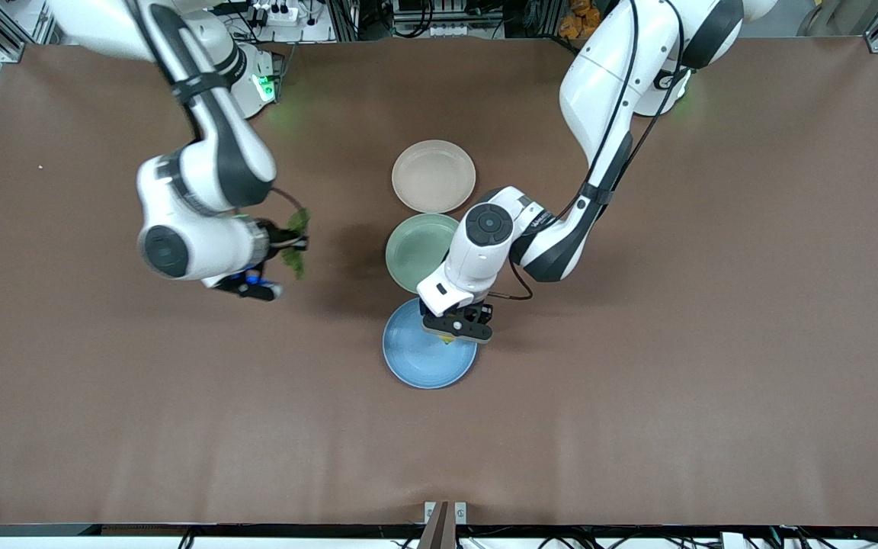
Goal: Place lemon and lettuce in plates
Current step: 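Release the lemon onto the blue plate while the right gripper carries lettuce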
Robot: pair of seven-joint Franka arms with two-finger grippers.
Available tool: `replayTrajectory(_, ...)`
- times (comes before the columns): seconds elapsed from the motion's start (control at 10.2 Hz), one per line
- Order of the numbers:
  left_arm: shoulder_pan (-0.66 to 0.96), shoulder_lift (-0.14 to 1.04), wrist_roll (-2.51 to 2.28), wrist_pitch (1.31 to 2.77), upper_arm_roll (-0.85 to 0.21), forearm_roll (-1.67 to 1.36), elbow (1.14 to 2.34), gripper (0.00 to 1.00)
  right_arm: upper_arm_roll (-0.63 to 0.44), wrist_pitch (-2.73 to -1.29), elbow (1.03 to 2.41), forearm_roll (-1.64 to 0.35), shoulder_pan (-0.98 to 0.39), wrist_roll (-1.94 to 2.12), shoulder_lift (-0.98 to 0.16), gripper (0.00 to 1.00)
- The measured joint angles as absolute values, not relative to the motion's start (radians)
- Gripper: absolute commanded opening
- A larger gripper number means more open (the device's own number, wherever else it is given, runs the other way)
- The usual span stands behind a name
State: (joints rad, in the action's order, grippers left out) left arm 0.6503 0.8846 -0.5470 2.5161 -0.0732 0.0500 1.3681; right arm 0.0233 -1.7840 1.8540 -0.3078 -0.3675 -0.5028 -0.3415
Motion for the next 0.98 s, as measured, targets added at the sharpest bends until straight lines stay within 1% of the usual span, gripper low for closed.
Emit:
replayTrajectory(0.1, 0.650, 0.893, -0.547, 2.524, -0.073, 0.050, 1.368, 0.31, 0.025, -1.789, 1.855, -0.310, -0.432, -0.569, -0.342, 0.00)
replayTrajectory(0.2, 0.650, 0.899, -0.547, 2.529, -0.072, 0.050, 1.368, 0.71, 0.026, -1.809, 1.857, -0.311, -0.503, -0.645, -0.344, 0.00)
replayTrajectory(0.29, 0.650, 0.899, -0.547, 2.532, -0.072, 0.050, 1.368, 1.00, 0.028, -1.838, 1.860, -0.311, -0.564, -0.712, -0.346, 0.00)
replayTrajectory(0.49, 0.650, 0.899, -0.547, 2.533, -0.072, 0.050, 1.366, 1.00, 0.028, -1.881, 1.870, -0.311, -0.667, -0.824, -0.350, 0.00)
replayTrajectory(0.78, 0.649, 0.897, -0.547, 2.541, -0.072, 0.050, 1.359, 1.00, 0.028, -1.907, 1.883, -0.321, -0.765, -0.920, -0.365, 0.00)
replayTrajectory(0.98, 0.640, 0.875, -0.547, 2.545, -0.067, 0.050, 1.343, 1.00, 0.029, -2.005, 1.887, -0.327, -0.842, -0.982, -0.415, 0.00)
